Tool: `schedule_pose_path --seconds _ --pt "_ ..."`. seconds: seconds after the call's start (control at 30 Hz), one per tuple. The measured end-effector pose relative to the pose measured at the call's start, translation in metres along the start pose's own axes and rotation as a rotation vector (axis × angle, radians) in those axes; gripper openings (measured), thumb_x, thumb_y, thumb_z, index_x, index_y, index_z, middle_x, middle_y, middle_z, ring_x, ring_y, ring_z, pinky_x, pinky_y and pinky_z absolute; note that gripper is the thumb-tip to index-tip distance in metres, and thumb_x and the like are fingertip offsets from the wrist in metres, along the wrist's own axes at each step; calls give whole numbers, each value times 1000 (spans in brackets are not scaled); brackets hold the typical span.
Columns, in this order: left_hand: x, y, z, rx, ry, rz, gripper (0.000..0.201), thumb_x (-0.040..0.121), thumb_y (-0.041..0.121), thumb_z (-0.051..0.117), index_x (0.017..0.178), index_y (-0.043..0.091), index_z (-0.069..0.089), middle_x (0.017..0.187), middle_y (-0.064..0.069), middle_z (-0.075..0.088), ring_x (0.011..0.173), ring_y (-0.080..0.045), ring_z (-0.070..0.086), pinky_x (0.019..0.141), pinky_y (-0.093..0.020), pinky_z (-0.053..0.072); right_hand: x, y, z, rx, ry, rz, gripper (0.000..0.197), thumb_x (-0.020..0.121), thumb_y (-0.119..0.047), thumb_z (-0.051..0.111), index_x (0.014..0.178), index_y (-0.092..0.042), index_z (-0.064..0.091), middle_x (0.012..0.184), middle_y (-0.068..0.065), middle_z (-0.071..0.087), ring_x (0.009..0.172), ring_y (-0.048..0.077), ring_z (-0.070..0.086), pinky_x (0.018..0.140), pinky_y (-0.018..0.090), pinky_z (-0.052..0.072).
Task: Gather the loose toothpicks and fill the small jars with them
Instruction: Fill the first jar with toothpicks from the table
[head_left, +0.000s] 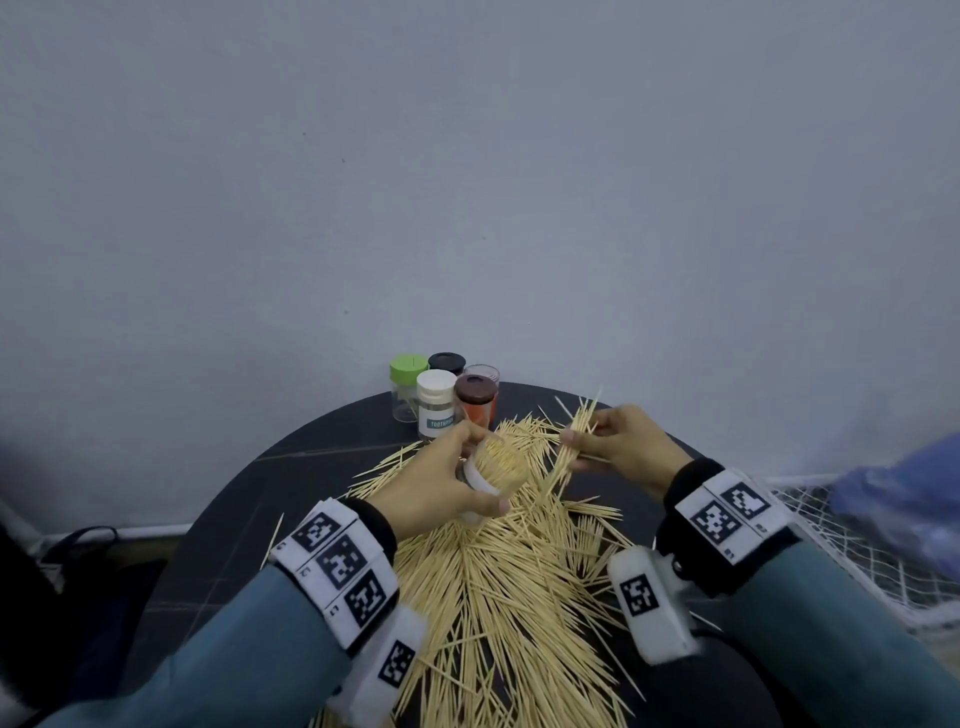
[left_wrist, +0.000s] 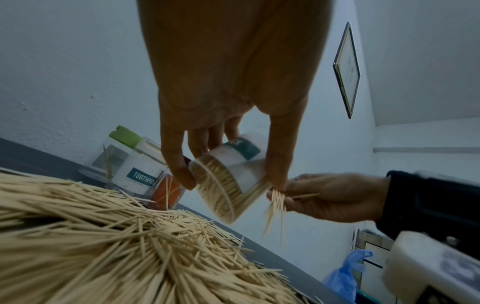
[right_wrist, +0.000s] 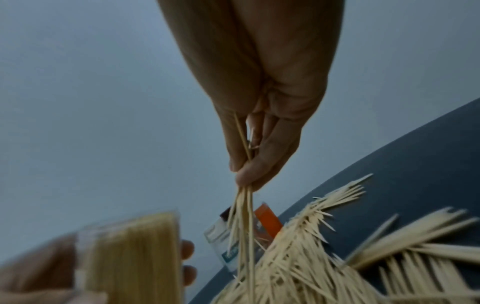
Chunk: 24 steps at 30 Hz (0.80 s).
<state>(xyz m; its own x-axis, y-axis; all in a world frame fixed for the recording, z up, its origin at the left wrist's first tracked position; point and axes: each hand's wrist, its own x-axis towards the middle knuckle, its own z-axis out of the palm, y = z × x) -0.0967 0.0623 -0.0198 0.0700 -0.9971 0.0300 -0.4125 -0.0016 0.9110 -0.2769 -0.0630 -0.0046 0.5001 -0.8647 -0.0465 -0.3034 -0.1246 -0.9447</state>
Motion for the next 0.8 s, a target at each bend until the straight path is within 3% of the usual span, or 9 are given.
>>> schedule_pose_path --seconds 0.17,0.37,0.53,0.63,0.8 --pt "-1 0 0 27 -9 -13 61 72 7 78 120 22 44 113 4 56 100 -7 56 73 -14 49 -9 -20 0 140 83 -142 11 84 -8 63 87 2 64 81 15 66 62 15 66 61 16 56" --pt "-1 -1 4 53 -11 -23 61 70 8 80 117 24 45 107 9 56 98 -8 57 78 -16 48 -16 -36 10 228 119 -221 6 85 -8 62 86 -3 64 81 12 68 66 16 66 61 16 56" --pt "0 -3 6 52 -6 -35 65 68 10 81 120 24 45 114 1 58 104 -15 58 89 -28 50 -18 -29 31 153 63 -204 7 85 -8 63 86 -2 65 86 20 66 68 17 65 60 15 55" --pt "-1 -3 6 44 -2 -31 64 68 9 81 119 23 45 113 2 59 103 -12 58 87 -26 50 -17 -22 39 99 32 -184 11 85 -9 64 91 0 66 92 23 68 76 21 67 62 17 56" --pt "-1 -4 5 27 2 -32 63 69 10 81 120 22 46 114 3 58 99 -8 58 79 -20 51 -18 -24 35 -46 80 -238 15 81 -12 69 91 0 67 84 13 71 72 18 69 70 25 57"
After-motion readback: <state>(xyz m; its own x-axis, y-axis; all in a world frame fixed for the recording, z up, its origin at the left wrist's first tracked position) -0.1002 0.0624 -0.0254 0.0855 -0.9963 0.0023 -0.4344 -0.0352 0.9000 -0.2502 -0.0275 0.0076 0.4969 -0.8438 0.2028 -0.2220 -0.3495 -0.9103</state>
